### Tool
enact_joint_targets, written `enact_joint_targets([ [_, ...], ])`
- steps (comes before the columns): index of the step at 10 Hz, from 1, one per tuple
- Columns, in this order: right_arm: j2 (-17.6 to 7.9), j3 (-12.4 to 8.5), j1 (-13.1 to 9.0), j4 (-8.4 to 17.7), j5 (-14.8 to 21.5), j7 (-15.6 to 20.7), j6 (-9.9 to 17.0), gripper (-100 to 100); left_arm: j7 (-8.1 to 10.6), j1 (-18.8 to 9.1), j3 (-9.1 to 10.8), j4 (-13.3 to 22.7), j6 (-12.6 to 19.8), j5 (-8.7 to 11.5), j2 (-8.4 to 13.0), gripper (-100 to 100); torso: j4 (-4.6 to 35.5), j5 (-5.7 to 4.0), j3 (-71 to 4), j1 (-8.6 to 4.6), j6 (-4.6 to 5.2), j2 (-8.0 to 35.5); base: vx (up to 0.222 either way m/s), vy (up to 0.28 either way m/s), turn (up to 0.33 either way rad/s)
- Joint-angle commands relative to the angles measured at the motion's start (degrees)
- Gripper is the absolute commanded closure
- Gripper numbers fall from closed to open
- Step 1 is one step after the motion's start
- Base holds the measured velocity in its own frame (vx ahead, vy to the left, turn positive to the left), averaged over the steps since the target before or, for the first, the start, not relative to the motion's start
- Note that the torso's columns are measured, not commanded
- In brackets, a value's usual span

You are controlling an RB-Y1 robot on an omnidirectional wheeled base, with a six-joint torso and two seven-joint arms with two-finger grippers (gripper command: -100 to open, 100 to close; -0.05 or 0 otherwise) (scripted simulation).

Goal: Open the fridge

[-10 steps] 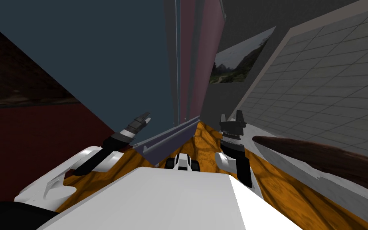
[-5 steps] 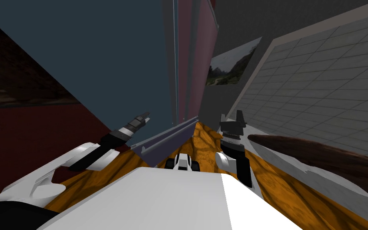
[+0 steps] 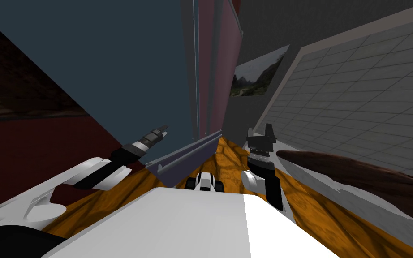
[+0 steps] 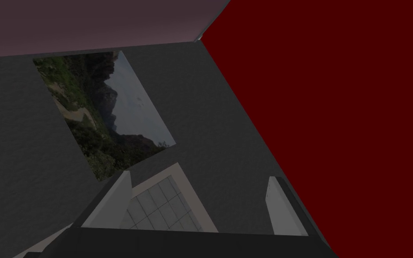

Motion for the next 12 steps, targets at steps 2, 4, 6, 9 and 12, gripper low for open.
enact_joint_targets([
  [2, 0.0, 0.0, 0.0, 0.0, 0.0, 0.0, 0.0, 0, 0.46, -1.4, 2.08, -0.3, 1.2, -0.4, 2.1, -100, -0.1, 0.02, -0.2, 0.01, 0.23, -0.2, 0.003, -0.006, -0.084],
  [4, 0.0, 0.0, 0.0, 0.0, 0.0, 0.0, 0.0, 0, 0.46, -1.4, 2.08, -0.3, 1.2, -0.4, 2.1, -100, 0.0, -0.08, -0.2, 0.04, 0.16, -0.3, -0.007, 0.009, -0.001],
  [6, 0.0, 0.0, 0.0, 0.0, 0.0, 0.0, 0.0, 0, 0.46, -1.4, 2.08, -0.3, 1.2, -0.4, 2.1, -100, 0.0, -0.03, -0.2, 0.05, 0.14, -0.3, 0.003, -0.003, 0.005],
  [9, 0.0, 0.0, 0.0, 0.0, 0.0, 0.0, 0.0, 0, 0.46, -1.4, 2.08, -0.3, 1.2, -0.4, 2.1, -100, 0.0, -0.08, -0.3, 0.01, 0.21, -0.4, 0.0, -0.012, 0.004],
  [12, 0.0, 0.0, 0.0, 0.0, 0.0, 0.0, 0.0, 0, -0.08, 1.5, -0.78, 0.4, 0.0, -1.8, 4.7, -100, -0.4, 0.29, 0.1, -0.07, -0.16, -0.1, 0.042, -0.04, -0.086],
])
